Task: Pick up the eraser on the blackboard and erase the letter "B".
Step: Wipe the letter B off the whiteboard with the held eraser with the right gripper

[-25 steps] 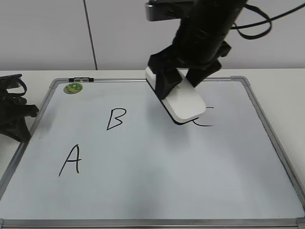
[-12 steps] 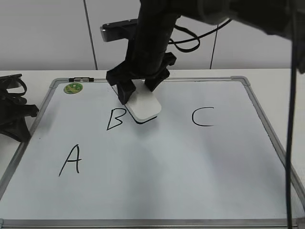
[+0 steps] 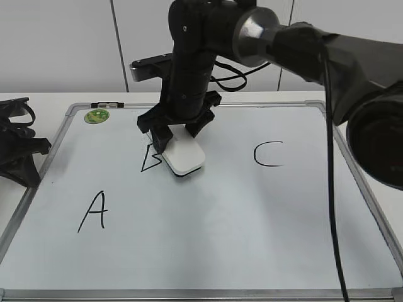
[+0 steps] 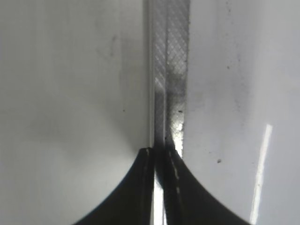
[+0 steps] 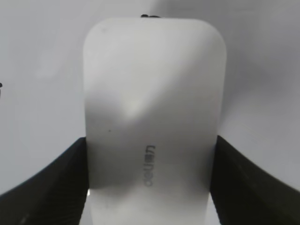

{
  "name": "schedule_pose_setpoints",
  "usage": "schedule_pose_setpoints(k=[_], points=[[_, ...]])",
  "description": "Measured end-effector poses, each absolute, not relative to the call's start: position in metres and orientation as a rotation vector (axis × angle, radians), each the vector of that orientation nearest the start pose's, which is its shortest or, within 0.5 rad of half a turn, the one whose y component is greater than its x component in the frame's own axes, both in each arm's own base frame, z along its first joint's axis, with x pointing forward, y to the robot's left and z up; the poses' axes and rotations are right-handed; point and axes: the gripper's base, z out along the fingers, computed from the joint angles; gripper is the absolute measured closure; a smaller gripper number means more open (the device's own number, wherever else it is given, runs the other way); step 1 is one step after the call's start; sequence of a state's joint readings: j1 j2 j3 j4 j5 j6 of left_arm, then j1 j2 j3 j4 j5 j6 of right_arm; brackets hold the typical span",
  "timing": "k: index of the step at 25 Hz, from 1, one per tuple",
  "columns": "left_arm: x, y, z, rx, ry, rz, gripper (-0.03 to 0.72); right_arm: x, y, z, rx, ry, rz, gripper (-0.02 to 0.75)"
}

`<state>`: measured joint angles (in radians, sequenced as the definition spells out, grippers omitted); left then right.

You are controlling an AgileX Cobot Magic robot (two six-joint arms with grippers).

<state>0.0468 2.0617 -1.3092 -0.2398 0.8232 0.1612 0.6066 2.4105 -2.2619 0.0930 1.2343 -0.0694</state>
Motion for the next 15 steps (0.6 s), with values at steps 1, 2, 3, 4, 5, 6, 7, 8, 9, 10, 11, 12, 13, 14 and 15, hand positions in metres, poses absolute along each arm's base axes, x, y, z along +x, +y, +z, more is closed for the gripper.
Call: schedule_pose_setpoints(k=[1,2,3,4,5,6,7,8,9,10,11,12,13,14,15], points=[[0.387,0.002,0.127,-0.063,3.029,-0.263,0.68,0.417,0.299,0.2,-0.934,2.739,0.234,0.186],[0.387,0.002,0.127,-0.063,3.029,-0.263,0.68,0.418,0.299,0.199,-0.932,2.735,0.235,0.186],[0.387,0.002,0.127,-0.063,3.029,-0.263,0.68,0.418,0.3,0.198,-0.929,2.728,0.235,0.186],[0.387,0.002,0.127,-0.063,3.029,-0.263,0.68,0.42,0.301,0.197,-0.923,2.715,0.239,0.186],[0.387,0.002,0.127,-0.063,3.029,-0.263,0.68,0.421,0.302,0.197,-0.918,2.702,0.243,0.185],[0.387,0.002,0.127,-0.063,3.029,-0.263,0.68,0.423,0.303,0.195,-0.912,2.689,0.248,0.185],[0.387,0.002,0.127,-0.063,3.029,-0.263,0.68,0.425,0.304,0.193,-0.907,2.678,0.251,0.185],[0.387,0.002,0.127,-0.063,3.029,-0.263,0.68,0.426,0.305,0.19,-0.904,2.673,0.252,0.185],[0.387,0.002,0.127,-0.063,3.029,-0.263,0.68,0.427,0.305,0.185,-0.903,2.671,0.249,0.185],[0.387,0.002,0.127,-0.063,3.029,-0.263,0.68,0.429,0.306,0.18,-0.903,2.669,0.242,0.185],[0.387,0.002,0.127,-0.063,3.029,-0.263,0.68,0.431,0.306,0.175,-0.905,2.664,0.227,0.184],[0.387,0.002,0.127,-0.063,3.029,-0.263,0.68,0.432,0.306,0.171,-0.907,2.664,0.217,0.184],[0.387,0.002,0.127,-0.063,3.029,-0.263,0.68,0.433,0.306,0.168,-0.909,2.659,0.207,0.184],[0.387,0.002,0.127,-0.063,3.029,-0.263,0.68,0.434,0.306,0.168,-0.908,2.654,0.206,0.184],[0.387,0.002,0.127,-0.063,3.029,-0.263,0.68,0.434,0.306,0.167,-0.907,2.648,0.201,0.184]])
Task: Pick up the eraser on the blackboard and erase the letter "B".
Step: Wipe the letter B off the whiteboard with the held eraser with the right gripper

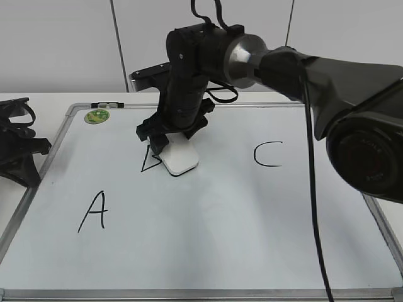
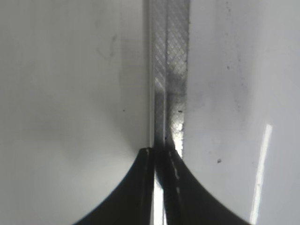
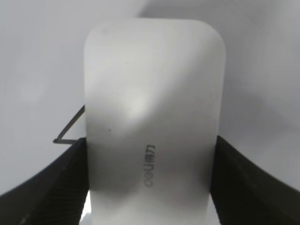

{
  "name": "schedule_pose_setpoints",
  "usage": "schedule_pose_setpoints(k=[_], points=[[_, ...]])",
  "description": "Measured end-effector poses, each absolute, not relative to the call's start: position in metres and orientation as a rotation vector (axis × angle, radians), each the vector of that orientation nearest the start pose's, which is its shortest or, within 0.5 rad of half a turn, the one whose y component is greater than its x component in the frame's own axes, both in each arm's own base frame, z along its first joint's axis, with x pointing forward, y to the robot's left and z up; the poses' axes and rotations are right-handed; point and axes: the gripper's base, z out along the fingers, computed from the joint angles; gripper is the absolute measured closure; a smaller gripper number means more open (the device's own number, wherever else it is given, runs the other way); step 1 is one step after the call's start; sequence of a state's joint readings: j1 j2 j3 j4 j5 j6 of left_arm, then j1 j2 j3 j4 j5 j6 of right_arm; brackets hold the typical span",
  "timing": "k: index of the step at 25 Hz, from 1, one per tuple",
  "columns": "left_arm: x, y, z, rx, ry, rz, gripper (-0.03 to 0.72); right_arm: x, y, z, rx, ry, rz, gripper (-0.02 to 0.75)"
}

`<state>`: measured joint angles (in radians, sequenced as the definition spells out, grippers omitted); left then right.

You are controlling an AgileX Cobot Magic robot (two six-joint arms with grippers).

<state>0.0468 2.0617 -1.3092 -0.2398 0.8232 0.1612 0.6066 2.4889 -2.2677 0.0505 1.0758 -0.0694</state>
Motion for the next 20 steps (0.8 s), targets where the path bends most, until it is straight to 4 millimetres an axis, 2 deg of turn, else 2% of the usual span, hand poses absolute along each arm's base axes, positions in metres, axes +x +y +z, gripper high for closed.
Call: schedule_pose_setpoints(k=[5,9,16,20], points=[[0.387,0.002,0.127,-0.063,3.029,-0.263,0.68,0.439,0.309,0.161,-0.894,2.612,0.209,0.184],[0.387,0.002,0.127,-0.063,3.029,-0.263,0.68,0.442,0.311,0.147,-0.89,2.608,0.21,0.184],[0.387,0.002,0.127,-0.063,3.029,-0.263,0.68,0.441,0.313,0.147,-0.886,2.609,0.228,0.184],[0.387,0.002,0.127,-0.063,3.029,-0.263,0.68,0.433,0.324,0.147,-0.932,2.596,0.211,0.184]])
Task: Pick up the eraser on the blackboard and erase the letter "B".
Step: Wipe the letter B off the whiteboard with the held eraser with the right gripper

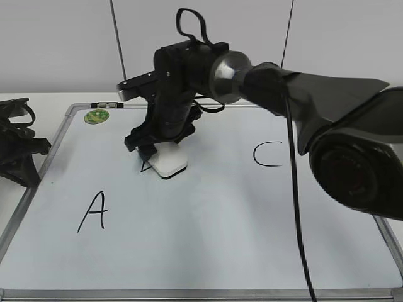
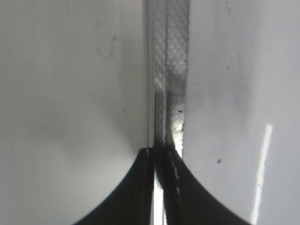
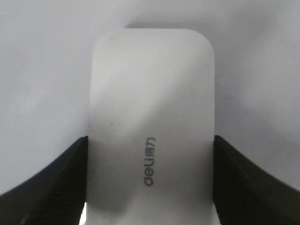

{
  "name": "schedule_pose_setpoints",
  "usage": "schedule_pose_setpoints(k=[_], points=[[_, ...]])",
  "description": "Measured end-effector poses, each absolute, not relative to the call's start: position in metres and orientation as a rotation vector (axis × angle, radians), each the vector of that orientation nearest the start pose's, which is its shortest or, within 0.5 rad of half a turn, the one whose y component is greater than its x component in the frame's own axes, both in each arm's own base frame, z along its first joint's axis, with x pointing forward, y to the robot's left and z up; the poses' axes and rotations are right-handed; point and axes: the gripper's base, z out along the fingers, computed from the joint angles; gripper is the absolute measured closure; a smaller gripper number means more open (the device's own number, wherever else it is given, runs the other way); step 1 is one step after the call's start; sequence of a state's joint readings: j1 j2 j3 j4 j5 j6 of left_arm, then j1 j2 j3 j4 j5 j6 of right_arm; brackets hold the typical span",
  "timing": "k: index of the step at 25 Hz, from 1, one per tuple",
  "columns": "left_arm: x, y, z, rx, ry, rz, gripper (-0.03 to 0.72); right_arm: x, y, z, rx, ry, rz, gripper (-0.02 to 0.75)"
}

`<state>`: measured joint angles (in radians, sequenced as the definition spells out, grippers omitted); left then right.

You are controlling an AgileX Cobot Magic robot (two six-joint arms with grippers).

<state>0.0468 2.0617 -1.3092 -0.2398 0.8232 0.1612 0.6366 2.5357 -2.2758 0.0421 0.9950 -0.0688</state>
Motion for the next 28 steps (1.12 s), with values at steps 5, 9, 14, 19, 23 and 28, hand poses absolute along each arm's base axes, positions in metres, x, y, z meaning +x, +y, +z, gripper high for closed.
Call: schedule_pose_setpoints(k=[5,9,14,19,23,28], points=[[0.387,0.002,0.127,-0.063,3.029,-0.263,0.68,0.402,0.362,0.146,-1.08,2.54,0.225,0.184],[0.387,0.002,0.127,-0.063,3.029,-0.263,0.68,0.387,0.378,0.145,-1.141,2.519,0.237,0.184],[0.387,0.002,0.127,-0.063,3.029,-0.263,0.68,0.389,0.376,0.145,-1.144,2.514,0.217,0.184],[0.387,0.002,0.127,-0.063,3.029,-0.263,0.68,0.398,0.366,0.145,-1.103,2.538,0.229,0.184],[0.387,0.002,0.127,-0.063,3.029,-0.263,0.68,0.412,0.35,0.145,-1.045,2.565,0.214,0.184],[0.387,0.002,0.127,-0.063,3.029,-0.263,0.68,0.437,0.317,0.146,-0.926,2.606,0.176,0.184]])
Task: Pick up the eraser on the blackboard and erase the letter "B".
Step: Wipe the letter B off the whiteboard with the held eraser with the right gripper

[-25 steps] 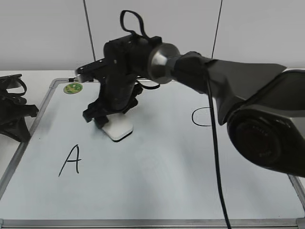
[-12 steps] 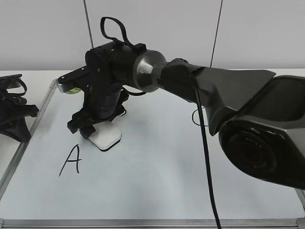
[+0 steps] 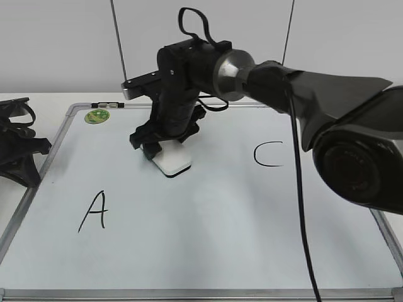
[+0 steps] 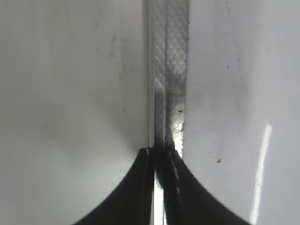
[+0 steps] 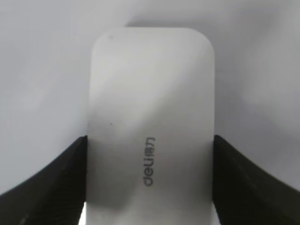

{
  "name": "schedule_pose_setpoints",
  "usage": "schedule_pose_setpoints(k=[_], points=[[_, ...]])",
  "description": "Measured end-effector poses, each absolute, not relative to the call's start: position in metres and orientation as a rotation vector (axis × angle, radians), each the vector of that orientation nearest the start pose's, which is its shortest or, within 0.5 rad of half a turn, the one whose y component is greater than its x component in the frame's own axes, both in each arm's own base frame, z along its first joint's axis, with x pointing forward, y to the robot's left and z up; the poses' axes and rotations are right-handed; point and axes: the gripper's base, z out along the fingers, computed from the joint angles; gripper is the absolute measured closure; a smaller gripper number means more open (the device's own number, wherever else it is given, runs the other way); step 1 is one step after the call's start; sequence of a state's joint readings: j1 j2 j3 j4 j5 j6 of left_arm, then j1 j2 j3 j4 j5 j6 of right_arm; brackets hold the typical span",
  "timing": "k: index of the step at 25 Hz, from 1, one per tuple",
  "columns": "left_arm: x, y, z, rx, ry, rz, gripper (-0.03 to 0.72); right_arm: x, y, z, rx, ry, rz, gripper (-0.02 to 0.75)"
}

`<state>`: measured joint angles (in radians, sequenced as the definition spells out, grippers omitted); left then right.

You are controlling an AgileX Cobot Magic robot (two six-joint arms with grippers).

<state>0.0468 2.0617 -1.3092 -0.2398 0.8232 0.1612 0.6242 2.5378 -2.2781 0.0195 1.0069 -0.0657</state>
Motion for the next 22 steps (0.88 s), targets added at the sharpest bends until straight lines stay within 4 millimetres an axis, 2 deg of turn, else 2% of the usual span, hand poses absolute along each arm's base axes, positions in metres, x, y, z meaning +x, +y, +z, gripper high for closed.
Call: schedule_pose_setpoints(k=[4,7,17,20,22], points=[[0.387,0.002,0.127,-0.063,3.029,-0.263,0.68,0.455,0.29,0.146,-0.816,2.643,0.134,0.184],[0.387,0.002,0.127,-0.063,3.029,-0.263,0.68,0.462,0.278,0.147,-0.771,2.663,0.126,0.184],[0.387,0.002,0.127,-0.062,3.03,-0.261,0.678,0.457,0.282,0.15,-0.801,2.665,0.103,0.184],[0.387,0.002,0.127,-0.062,3.03,-0.261,0.678,0.45,0.28,0.158,-0.841,2.706,0.06,0.184],[0.387,0.002,0.127,-0.062,3.03,-0.261,0.677,0.444,0.275,0.171,-0.859,2.749,0.031,0.184]])
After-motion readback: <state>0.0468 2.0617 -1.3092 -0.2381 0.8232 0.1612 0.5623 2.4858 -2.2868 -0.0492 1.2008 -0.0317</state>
